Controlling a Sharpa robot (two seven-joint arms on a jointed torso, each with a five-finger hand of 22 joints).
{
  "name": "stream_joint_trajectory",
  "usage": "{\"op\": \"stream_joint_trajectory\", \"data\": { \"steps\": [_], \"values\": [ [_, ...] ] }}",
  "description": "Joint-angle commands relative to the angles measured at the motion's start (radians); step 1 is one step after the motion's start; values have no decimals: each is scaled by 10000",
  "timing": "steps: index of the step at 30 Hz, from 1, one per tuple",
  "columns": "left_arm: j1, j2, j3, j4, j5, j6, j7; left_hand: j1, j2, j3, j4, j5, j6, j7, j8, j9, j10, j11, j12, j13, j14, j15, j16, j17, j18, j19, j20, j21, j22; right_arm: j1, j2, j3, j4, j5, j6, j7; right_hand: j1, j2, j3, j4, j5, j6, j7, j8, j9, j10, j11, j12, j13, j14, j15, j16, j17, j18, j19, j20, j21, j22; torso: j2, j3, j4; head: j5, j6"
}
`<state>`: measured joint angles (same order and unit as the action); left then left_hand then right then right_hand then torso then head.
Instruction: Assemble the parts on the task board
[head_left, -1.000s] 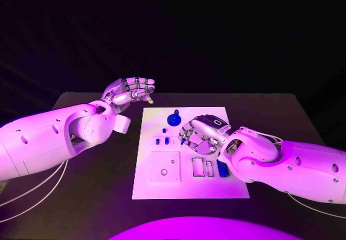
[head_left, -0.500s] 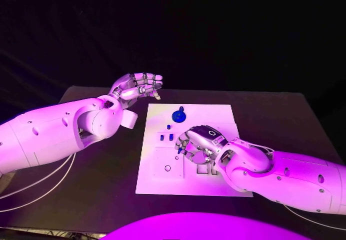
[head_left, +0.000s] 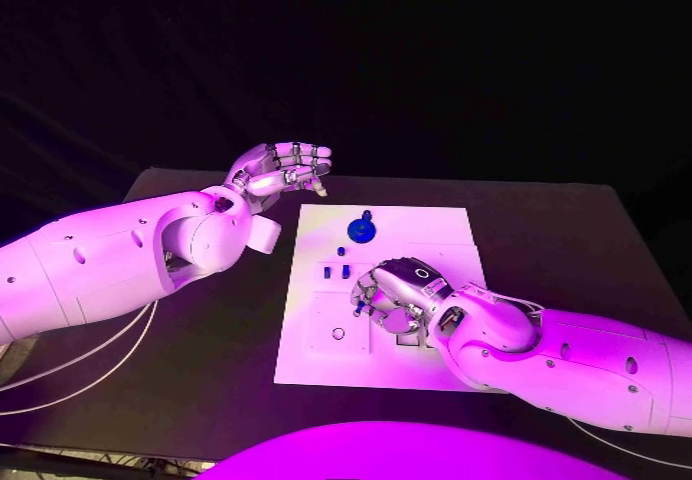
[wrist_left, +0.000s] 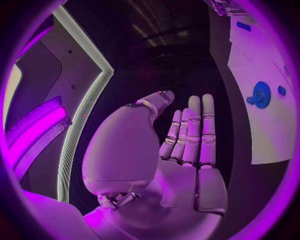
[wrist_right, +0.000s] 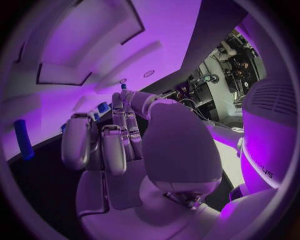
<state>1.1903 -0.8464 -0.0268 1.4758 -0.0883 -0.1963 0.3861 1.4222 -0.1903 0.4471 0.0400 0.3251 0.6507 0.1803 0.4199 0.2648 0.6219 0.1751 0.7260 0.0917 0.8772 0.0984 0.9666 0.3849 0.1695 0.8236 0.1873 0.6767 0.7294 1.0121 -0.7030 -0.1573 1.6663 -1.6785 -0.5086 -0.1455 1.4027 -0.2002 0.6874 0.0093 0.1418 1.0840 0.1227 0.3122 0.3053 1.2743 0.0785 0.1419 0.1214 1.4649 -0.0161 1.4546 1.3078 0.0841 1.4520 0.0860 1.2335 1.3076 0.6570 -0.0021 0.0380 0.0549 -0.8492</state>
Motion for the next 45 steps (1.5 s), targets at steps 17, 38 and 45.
{"op": "stream_joint_trajectory", "data": {
  "steps": [17,38,45],
  "values": [
    [2,15,10,2,30,210,8,35,75,-41,-2,49,-38,322,104,13,-105,-11,89,-18,-46,40,-28,-19,111,-19,60,-58,12,-54,158,-17,-161,-363,331,-114,-88,58,-2,-72,52,56,22,21,20,341,-281,-13,7,575,-88,42,174,-186,-13,-84,-69,1723,-1,-12,6,64,-41],
    [2,-9,9,8,28,231,-9,32,77,-44,-2,50,-42,328,126,13,-118,-8,96,-20,-53,43,-30,-23,109,-23,62,-62,12,-55,271,-64,-131,-929,989,-343,-399,-62,-103,-122,5,-63,63,-51,49,235,-234,-184,3,571,-44,37,150,-165,-69,-54,-206,1707,-4,-8,4,52,-74],
    [2,-14,9,3,27,238,-11,32,78,-44,-3,51,-46,329,138,13,-125,-6,101,-21,-60,45,-32,-25,109,-26,63,-64,11,-54,242,-78,-139,-835,1018,-414,-913,-324,-396,-3,143,-433,185,-327,4,-191,-64,-581,-77,562,93,37,109,-131,-139,58,-449,1647,-4,-7,2,43,-74]
  ]
}}
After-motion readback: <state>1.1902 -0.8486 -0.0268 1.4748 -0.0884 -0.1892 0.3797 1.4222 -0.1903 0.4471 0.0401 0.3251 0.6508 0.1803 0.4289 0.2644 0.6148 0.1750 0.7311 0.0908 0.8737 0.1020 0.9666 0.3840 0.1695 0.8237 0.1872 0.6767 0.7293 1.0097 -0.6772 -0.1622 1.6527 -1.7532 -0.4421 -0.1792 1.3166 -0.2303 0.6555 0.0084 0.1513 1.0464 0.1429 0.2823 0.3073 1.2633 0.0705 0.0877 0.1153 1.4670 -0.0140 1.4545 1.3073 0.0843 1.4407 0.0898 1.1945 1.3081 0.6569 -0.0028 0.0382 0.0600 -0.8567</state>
